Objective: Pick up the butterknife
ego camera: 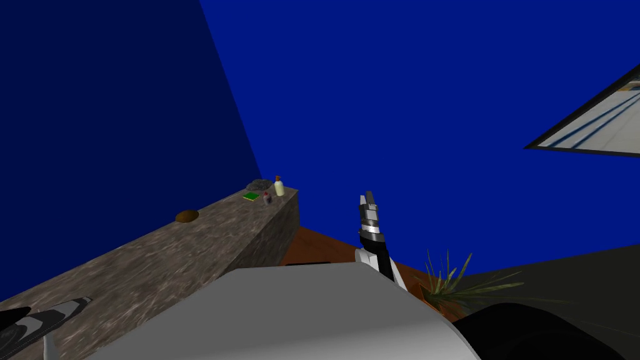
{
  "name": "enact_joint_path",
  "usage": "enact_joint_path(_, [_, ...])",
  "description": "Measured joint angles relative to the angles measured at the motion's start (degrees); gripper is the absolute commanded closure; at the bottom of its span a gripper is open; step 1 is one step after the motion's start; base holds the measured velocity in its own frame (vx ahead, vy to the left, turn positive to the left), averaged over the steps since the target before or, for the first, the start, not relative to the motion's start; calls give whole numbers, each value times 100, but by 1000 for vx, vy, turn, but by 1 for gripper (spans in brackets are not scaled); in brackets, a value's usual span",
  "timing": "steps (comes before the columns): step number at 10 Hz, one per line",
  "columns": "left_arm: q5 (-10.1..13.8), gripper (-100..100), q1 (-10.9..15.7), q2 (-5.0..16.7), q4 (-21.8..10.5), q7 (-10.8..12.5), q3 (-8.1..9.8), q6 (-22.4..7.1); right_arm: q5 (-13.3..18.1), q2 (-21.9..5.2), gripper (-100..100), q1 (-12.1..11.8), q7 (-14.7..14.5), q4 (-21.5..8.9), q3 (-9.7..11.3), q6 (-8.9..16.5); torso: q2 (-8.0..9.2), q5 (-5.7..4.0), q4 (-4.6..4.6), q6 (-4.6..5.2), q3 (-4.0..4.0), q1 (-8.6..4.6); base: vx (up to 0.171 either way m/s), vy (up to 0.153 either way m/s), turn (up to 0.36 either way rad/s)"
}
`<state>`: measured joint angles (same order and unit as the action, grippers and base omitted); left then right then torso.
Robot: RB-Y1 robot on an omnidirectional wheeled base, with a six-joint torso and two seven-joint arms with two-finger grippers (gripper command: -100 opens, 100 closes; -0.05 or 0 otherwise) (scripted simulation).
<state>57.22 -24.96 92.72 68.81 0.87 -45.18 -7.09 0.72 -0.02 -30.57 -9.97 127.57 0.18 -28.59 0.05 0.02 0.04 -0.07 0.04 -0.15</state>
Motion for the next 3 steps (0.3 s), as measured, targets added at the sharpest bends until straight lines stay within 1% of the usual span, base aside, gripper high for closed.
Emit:
enact_joint_path(1, [105,100,28,100,50,-9,-72,27,0,0,0,0,0,0,0,0,3,-2,0,-3,1,-11,-28,-60,12])
enact_joint_path(2, [122,100,-30,204,140,24,-48,38,0,0,0,0,0,0,0,0,5,-4,0,-5,2,-16,-13,-25,3])
enact_joint_path(3, [120,0,-38,214,154,37,-42,39,0,0,0,0,0,0,0,0,1,-2,0,-6,1,-4,-2,-6,0])
